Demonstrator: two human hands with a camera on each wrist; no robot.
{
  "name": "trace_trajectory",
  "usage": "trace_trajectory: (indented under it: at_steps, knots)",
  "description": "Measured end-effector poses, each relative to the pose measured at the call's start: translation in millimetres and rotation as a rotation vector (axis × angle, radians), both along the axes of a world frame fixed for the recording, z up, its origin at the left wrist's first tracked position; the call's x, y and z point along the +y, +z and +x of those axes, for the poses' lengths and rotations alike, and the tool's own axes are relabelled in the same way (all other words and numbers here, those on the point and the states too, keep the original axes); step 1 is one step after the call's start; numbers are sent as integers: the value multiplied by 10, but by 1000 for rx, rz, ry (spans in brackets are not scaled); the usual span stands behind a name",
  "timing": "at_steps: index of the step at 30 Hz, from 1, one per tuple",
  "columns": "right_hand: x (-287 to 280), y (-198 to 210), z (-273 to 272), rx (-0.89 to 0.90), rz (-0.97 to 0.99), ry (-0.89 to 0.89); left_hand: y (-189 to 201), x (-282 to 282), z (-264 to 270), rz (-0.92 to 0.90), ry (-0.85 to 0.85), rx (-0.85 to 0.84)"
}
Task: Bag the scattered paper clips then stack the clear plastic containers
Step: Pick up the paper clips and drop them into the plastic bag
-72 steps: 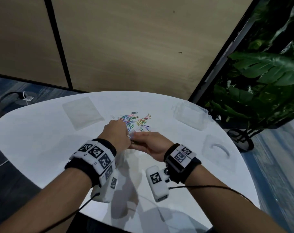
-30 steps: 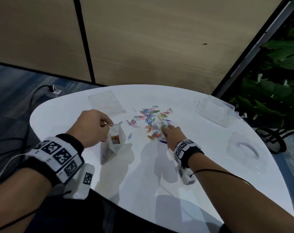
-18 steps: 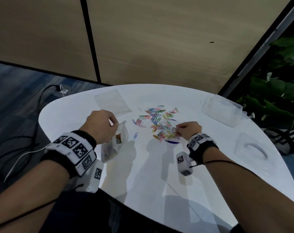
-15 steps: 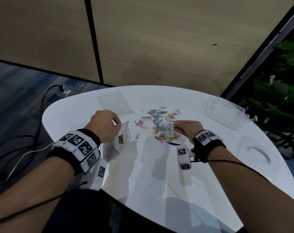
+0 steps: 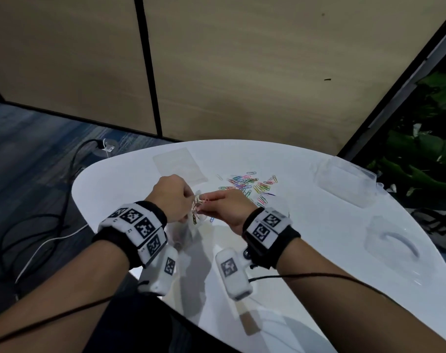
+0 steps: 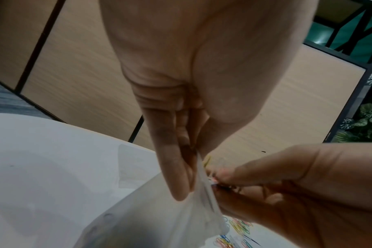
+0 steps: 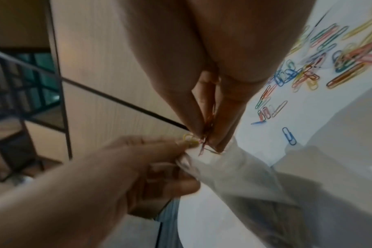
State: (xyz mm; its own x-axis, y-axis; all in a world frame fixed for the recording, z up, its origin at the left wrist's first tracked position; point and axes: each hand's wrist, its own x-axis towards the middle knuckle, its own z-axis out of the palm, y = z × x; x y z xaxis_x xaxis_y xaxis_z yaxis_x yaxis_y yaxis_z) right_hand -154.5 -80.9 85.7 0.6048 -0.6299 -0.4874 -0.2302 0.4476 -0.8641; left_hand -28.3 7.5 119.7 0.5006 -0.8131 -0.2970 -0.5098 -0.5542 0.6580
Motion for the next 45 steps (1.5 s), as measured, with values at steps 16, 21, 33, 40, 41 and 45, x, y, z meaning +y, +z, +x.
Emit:
trace_trajectory:
  at_steps: [16,21,33,40,41,45]
  knots:
    - [148,36,142,344,-921,541,-13,43,65,-6,-12,-4]
    - [-332,171,108,59,-376,235,25,106,242,-1,59,-18]
    - [-546,-1184,-9,870,-1420,971,49,77,276,37,47,-44]
    - [-923,-1182,-191,1033,-1444,780,39,54,252,44,32,-56]
    - [-957,-1186,-186,1010,-1417,770,40,47,248,47,29,-58]
    - [-1030,-1190,-143,925,-1442,695,41,20,231,59,14,-69]
